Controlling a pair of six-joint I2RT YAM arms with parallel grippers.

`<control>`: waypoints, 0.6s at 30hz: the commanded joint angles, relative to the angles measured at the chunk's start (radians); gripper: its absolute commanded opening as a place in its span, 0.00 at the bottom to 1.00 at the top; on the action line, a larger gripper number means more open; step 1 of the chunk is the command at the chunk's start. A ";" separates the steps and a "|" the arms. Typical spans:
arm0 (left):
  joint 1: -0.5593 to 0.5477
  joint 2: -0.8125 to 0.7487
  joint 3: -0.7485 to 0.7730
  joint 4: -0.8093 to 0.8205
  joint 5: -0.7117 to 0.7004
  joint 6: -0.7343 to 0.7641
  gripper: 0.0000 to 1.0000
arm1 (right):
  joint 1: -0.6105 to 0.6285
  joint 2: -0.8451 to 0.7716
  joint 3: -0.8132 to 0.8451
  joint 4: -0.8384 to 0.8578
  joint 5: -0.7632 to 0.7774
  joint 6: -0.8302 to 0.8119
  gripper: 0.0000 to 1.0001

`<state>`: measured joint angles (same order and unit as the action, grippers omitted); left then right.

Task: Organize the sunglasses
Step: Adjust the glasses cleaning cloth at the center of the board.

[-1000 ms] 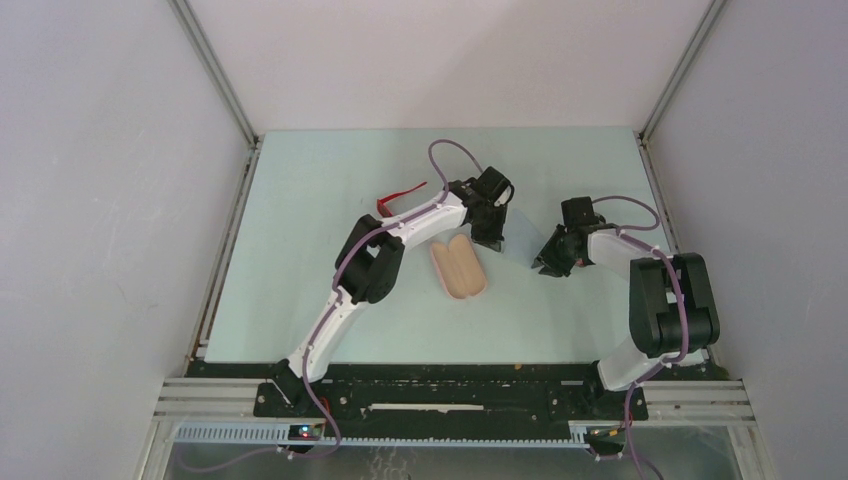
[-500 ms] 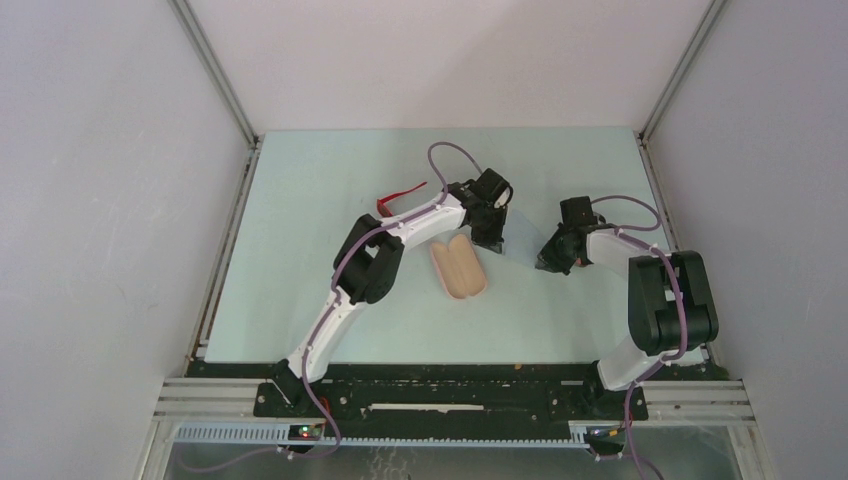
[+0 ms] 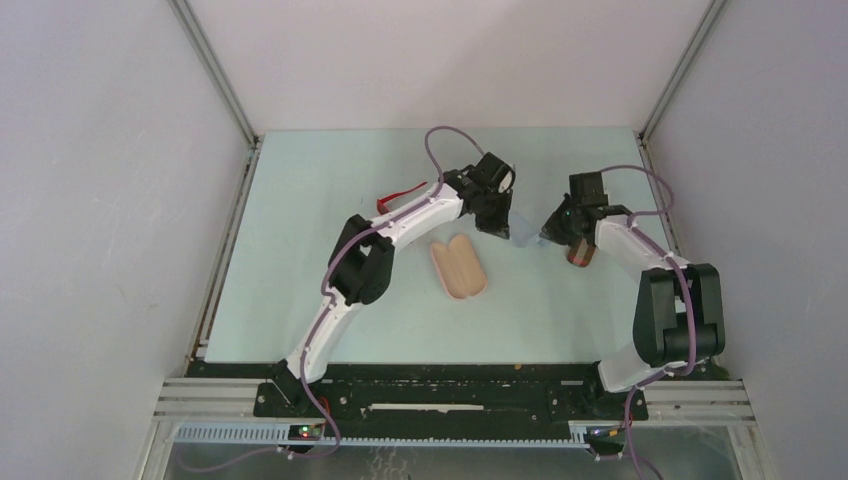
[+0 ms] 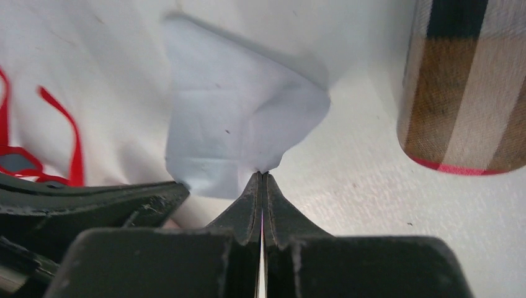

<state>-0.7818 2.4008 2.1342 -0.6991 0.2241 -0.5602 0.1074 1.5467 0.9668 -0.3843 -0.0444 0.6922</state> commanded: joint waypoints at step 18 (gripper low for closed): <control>0.085 -0.107 -0.018 0.317 0.109 -0.042 0.00 | -0.075 0.069 0.240 -0.042 -0.067 -0.059 0.00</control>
<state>-0.6807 2.3680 2.3238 -0.4675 0.2695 -0.6384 0.0147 1.6421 1.3304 -0.3977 -0.0933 0.6441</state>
